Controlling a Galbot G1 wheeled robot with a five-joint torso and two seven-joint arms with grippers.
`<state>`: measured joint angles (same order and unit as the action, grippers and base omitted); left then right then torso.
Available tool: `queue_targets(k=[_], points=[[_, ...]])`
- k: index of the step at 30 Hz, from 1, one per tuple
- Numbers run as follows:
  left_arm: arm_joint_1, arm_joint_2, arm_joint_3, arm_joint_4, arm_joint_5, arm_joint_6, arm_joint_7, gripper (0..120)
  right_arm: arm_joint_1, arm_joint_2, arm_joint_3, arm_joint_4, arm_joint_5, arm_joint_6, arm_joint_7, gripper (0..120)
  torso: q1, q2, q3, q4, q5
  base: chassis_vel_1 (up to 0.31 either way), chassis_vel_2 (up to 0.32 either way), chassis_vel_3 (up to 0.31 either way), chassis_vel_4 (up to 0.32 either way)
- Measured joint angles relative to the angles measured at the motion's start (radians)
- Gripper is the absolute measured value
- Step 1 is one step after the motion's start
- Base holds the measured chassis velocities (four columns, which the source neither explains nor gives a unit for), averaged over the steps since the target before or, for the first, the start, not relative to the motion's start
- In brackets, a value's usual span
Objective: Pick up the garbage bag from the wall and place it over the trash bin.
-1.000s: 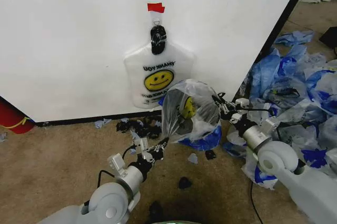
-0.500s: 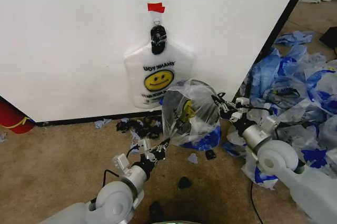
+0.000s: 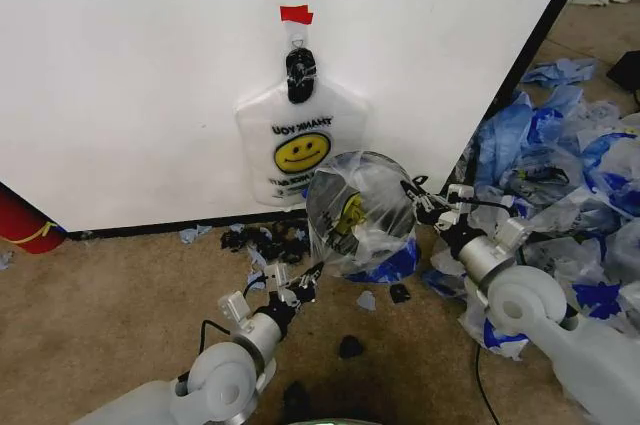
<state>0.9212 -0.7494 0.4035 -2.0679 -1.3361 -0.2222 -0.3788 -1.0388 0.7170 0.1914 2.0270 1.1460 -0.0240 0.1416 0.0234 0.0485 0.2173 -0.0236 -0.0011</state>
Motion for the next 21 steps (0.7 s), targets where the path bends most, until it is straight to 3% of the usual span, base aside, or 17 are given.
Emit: queue_targets(k=[4, 8, 14, 15, 21], points=[[0.019, -0.001, -0.011, -0.013, 0.0, -0.007, 0.037, 3, 0.0, 0.006, -0.002, 0.003, 0.002, -0.003, 0.008, 0, 0.0, 0.0, 0.0, -0.0001, 0.0, 0.0, 0.0, 0.0, 0.0], [0.102, 0.017, -0.062, -0.054, -0.007, -0.013, 0.108, 25, 0.001, 0.012, -0.003, 0.003, 0.006, -0.005, 0.017, 0, 0.0, 0.0, 0.0, 0.0, 0.0, 0.0, 0.0, 0.0, 0.0], [0.206, 0.034, -0.139, -0.08, -0.003, -0.029, 0.168, 39, 0.004, 0.025, 0.001, 0.002, 0.021, -0.005, 0.024, 0, 0.0, 0.0, 0.0, 0.0, 0.0, 0.0, 0.0, 0.0, 0.0], [0.265, 0.028, -0.178, -0.095, 0.01, -0.045, 0.192, 51, 0.005, 0.05, 0.008, 0.005, 0.04, -0.005, 0.042, 0, 0.0, 0.0, 0.0, 0.0002, 0.0, 0.0, 0.0, 0.0, 0.0], [0.282, -0.008, -0.165, -0.061, 0.061, -0.093, 0.197, 73, -0.006, 0.105, 0.021, 0.011, 0.055, -0.004, 0.06, 0, 0.0, 0.0, 0.0, 0.0001, 0.0, 0.0, 0.0, 0.0, 0.0]])
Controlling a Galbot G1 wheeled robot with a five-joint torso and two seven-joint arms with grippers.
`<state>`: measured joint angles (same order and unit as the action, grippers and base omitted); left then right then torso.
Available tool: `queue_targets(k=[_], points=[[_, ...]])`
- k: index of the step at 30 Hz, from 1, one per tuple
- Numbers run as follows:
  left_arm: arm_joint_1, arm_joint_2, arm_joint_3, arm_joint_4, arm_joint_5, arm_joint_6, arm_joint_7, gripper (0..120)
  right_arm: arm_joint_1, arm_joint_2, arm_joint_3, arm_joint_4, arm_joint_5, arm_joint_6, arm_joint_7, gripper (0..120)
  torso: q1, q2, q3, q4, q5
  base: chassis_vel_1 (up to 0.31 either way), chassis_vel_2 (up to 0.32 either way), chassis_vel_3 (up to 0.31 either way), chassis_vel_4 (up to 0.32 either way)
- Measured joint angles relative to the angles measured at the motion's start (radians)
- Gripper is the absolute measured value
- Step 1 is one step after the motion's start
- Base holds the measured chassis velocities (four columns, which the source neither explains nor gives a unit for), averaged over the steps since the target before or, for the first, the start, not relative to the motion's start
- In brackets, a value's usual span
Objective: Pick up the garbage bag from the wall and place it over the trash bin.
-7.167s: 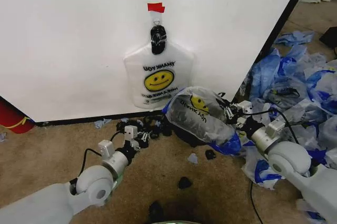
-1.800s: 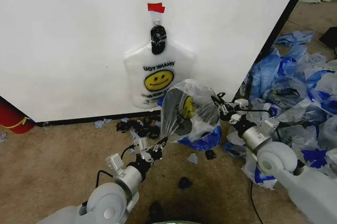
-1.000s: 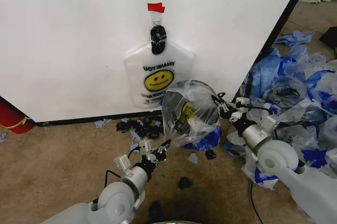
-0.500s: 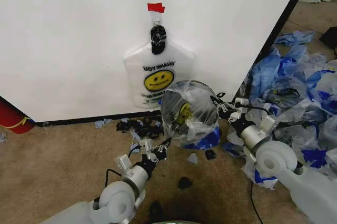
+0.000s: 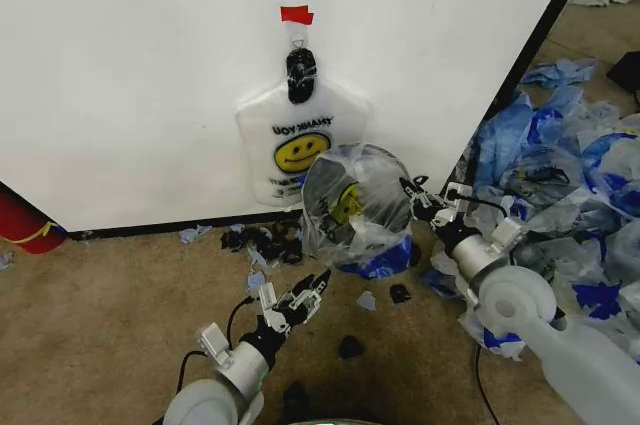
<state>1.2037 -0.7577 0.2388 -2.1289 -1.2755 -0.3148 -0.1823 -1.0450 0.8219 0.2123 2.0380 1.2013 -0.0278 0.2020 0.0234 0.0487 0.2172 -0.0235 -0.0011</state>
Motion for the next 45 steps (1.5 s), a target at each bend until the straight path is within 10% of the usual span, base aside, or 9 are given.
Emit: queue_targets(k=[8, 35, 45], points=[[-0.085, -0.039, 0.066, 0.02, 0.019, -0.045, 0.015, 99, -0.008, 0.053, 0.0, -0.002, -0.003, 0.001, 0.007, 0, 0.0, 0.0, 0.0, -0.0003, 0.0002, 0.0, 0.0, 0.0, 0.0], [-0.092, -0.134, 0.111, 0.066, 0.092, -0.035, -0.001, 100, -0.06, 0.106, -0.007, 0.016, -0.042, -0.002, 0.02, 0, 0.0, 0.0, 0.0, -0.0001, 0.0001, 0.0, 0.0, 0.0, 0.0], [-0.067, -0.133, 0.099, 0.053, 0.093, -0.039, -0.008, 68, -0.06, 0.107, -0.006, 0.027, -0.039, -0.005, 0.032, 0, 0.0, 0.0, 0.0, -0.0001, 0.0001, 0.0, 0.0, 0.0, 0.0]])
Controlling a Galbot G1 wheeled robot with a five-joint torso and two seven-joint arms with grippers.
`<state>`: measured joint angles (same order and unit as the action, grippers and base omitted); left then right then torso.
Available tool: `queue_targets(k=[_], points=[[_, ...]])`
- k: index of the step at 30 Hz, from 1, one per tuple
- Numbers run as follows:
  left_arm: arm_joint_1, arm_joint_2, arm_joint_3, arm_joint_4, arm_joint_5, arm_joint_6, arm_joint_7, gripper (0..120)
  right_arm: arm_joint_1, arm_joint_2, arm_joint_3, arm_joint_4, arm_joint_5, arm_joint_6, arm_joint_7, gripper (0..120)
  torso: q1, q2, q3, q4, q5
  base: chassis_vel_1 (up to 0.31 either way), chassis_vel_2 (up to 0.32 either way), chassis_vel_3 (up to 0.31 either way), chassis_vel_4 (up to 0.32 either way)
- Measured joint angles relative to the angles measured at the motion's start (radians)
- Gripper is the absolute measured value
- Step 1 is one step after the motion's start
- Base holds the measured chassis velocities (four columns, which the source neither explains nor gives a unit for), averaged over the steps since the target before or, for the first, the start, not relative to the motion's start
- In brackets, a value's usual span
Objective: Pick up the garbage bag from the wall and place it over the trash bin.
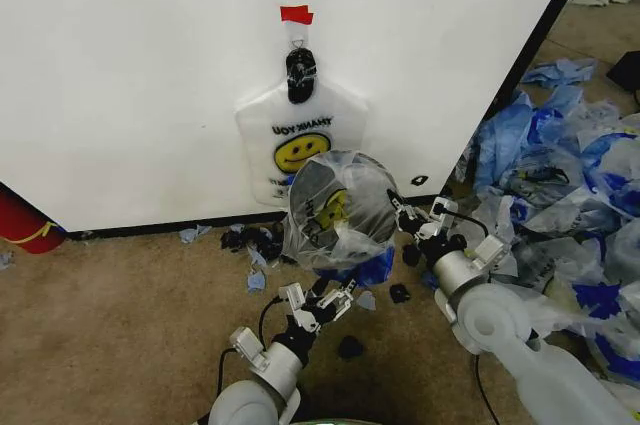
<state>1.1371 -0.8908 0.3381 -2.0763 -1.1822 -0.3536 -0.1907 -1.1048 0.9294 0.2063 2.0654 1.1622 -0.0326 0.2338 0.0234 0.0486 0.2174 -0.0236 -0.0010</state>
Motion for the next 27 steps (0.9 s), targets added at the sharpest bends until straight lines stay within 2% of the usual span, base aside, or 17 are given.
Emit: queue_targets(k=[2, 4, 6, 10, 12, 16, 17, 20, 27], points=[[0.006, 0.0, -0.002, -0.005, 0.001, 0.0, -0.001, 57, 0.0, 0.001, -0.001, 0.001, 0.001, -0.001, 0.003, 0, 0.0, 0.0, 0.0, 0.0, 0.0, 0.0, 0.0, 0.0, 0.0], [0.006, 0.0, -0.003, -0.006, 0.001, 0.0, -0.001, 57, 0.0, 0.001, -0.001, 0.001, 0.001, -0.001, 0.004, 0, 0.0, 0.0, 0.0, 0.0, 0.0001, 0.0, 0.0, 0.0, 0.0], [0.007, -0.003, -0.004, -0.008, 0.002, 0.001, -0.004, 46, 0.0, 0.0, -0.001, 0.001, 0.003, -0.001, 0.005, 0, 0.0, 0.0, 0.0, 0.0, 0.0, 0.0, 0.0, 0.0, 0.0], [-0.002, -0.004, -0.002, -0.006, -0.002, 0.002, -0.015, 32, 0.0, -0.002, -0.002, 0.001, 0.004, -0.001, 0.005, 0, 0.0, 0.0, 0.0, 0.0, 0.0, 0.0, 0.0, 0.0, 0.0], [-0.004, -0.004, -0.002, -0.006, -0.003, 0.002, -0.016, 30, 0.0, -0.002, -0.002, 0.001, 0.004, -0.001, 0.005, 0, 0.0, 0.0, 0.0, 0.0, 0.0, 0.0, 0.0, 0.0, 0.0], [-0.011, 0.002, -0.006, -0.004, -0.01, 0.002, -0.019, 10, 0.0, 0.001, -0.004, 0.001, 0.01, -0.002, 0.014, 0, 0.0, 0.0, 0.0, 0.0, 0.0, 0.0, 0.0, 0.0, 0.0], [-0.011, 0.002, -0.006, -0.004, -0.01, 0.002, -0.019, 10, 0.0, 0.001, -0.004, 0.001, 0.01, -0.002, 0.014, 0, 0.0, 0.0, 0.0, 0.0, 0.0, 0.0, 0.0, 0.0, 0.0], [-0.005, 0.006, -0.01, -0.007, -0.01, 0.002, -0.019, 0, 0.0, 0.004, -0.006, 0.001, 0.012, -0.002, 0.023, 0, 0.0, 0.0, 0.0, 0.0, 0.0, 0.0, 0.0, 0.0, 0.0], [0.024, 0.01, -0.016, -0.012, -0.001, 0.003, -0.017, 0, -0.005, 0.019, -0.007, 0.004, 0.021, -0.002, 0.053, 0, 0.0, 0.0, 0.0, 0.0, 0.0, 0.0, 0.0, 0.0, 0.0]])
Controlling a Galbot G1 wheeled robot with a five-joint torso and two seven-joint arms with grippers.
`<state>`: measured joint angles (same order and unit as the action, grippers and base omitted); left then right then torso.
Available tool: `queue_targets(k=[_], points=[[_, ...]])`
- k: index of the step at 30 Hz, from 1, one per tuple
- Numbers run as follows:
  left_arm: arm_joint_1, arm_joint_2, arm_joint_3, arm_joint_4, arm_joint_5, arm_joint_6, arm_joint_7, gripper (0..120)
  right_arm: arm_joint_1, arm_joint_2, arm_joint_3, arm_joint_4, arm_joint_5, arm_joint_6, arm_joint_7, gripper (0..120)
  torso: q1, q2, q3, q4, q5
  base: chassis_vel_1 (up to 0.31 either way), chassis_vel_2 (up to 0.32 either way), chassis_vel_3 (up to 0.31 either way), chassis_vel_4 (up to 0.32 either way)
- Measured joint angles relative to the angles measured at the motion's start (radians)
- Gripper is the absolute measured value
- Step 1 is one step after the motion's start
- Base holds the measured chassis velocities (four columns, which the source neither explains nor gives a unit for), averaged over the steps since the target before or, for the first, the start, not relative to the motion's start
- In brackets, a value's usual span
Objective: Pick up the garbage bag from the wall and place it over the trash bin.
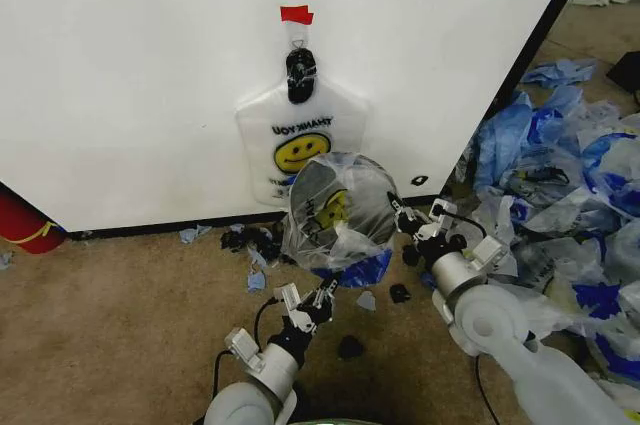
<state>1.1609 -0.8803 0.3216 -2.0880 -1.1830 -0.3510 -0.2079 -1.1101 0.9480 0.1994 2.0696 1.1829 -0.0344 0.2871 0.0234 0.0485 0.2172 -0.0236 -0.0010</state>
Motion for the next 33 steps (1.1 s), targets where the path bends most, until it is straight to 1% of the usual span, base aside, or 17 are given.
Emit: queue_targets(k=[4, 7, 17, 21, 27, 33], points=[[0.018, 0.0, -0.005, -0.002, 0.012, 0.0, 0.002, 0, -0.003, 0.007, 0.0, 0.019, 0.028, -0.005, 0.039, 0, 0.0, 0.0, 0.0, 0.0, 0.0, 0.0, 0.0, 0.0, 0.0], [0.045, -0.001, -0.012, 0.003, 0.029, 0.0, 0.008, 0, -0.005, 0.009, 0.001, 0.046, 0.066, -0.009, 0.098, 0, 0.0, 0.0, 0.0, 0.0, -0.0001, 0.0, 0.0, 0.0, 0.0], [0.099, -0.02, -0.045, 0.024, 0.068, 0.0, 0.024, 0, 0.0, -0.004, 0.005, 0.095, 0.13, -0.023, 0.188, 0, 0.0, 0.0, 0.0, 0.0, 0.0, 0.0, 0.0, 0.0, 0.0], [0.1, -0.022, -0.047, 0.033, 0.074, -0.001, 0.025, 0, 0.003, -0.012, 0.008, 0.108, 0.146, -0.029, 0.212, 0, 0.0, 0.0, 0.0, -0.0001, 0.0, 0.0, 0.0, 0.0, 0.0], [0.089, -0.03, -0.055, 0.079, 0.08, -0.011, 0.029, 0, 0.006, -0.028, 0.016, 0.145, 0.189, -0.043, 0.295, 0, 0.0, 0.0, 0.0, -0.0001, 0.0, 0.0, 0.0, 0.0, 0.0], [0.07, -0.032, -0.044, 0.107, 0.081, -0.017, 0.029, 0, 0.015, -0.034, 0.02, 0.179, 0.226, -0.056, 0.351, 0, 0.0, 0.0, 0.0, 0.0, -0.0001, 0.0, 0.0, 0.0, 0.0]])
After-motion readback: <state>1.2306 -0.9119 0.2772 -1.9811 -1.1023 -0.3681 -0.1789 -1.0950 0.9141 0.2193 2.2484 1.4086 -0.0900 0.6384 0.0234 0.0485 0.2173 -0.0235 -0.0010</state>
